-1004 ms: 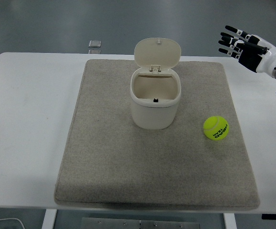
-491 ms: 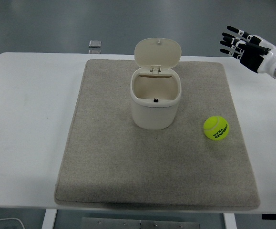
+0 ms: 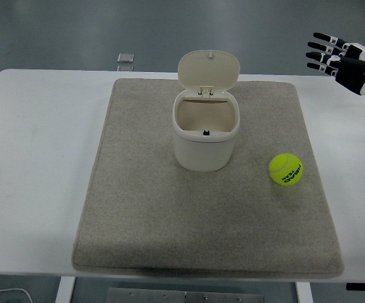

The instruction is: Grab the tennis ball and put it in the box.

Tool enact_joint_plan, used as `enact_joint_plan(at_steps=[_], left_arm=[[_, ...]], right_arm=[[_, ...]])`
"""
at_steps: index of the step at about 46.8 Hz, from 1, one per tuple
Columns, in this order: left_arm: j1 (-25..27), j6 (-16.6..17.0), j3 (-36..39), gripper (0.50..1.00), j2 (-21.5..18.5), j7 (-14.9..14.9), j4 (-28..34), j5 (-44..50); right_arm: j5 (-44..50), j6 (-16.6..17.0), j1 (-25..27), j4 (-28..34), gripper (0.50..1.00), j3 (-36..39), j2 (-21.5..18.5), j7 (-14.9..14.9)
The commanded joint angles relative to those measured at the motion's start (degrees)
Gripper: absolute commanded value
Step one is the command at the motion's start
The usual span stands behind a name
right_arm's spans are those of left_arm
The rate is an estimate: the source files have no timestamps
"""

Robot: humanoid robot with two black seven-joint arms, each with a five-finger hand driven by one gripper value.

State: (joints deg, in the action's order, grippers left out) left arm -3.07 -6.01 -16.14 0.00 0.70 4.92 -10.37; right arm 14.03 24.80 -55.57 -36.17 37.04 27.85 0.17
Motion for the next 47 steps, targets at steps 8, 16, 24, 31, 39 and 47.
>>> enact_joint_plan(at_steps=[8, 16, 24, 31, 39, 47], left_arm=[[-0.01, 0.04, 0.06, 0.992, 0.00, 0.01, 0.00, 0.00], [-0.01, -0.05, -0.03, 0.992, 0.00, 0.01, 0.00, 0.00], [-0.01, 0.03, -0.03, 0.992, 0.00, 0.01, 0.00, 0.00], [-0.01, 0.03, 0.06, 0.992, 0.00, 0.01, 0.00, 0.00], [-0.01, -0.05, -0.03, 0.992, 0.00, 0.01, 0.00, 0.00], [-0.01, 0.04, -0.03, 0.992, 0.00, 0.01, 0.00, 0.00]], right_arm=[[7.23, 4.90, 0.03, -0.56, 0.905, 0.05, 1.85, -2.54], [13.56, 9.64, -0.06, -0.74, 0.905, 0.05, 3.00, -4.74], [19.18, 10.20, 0.20, -3.02, 0.905, -0.04, 5.28, -8.34], [25.16, 10.20, 1.25, -7.33, 0.905, -0.22, 7.83, -12.47], [34.03, 10.20, 3.98, -14.00, 0.903, -0.22, 11.43, -18.01], [40.45, 10.20, 6.00, -18.67, 0.903, -0.30, 13.98, -21.27]])
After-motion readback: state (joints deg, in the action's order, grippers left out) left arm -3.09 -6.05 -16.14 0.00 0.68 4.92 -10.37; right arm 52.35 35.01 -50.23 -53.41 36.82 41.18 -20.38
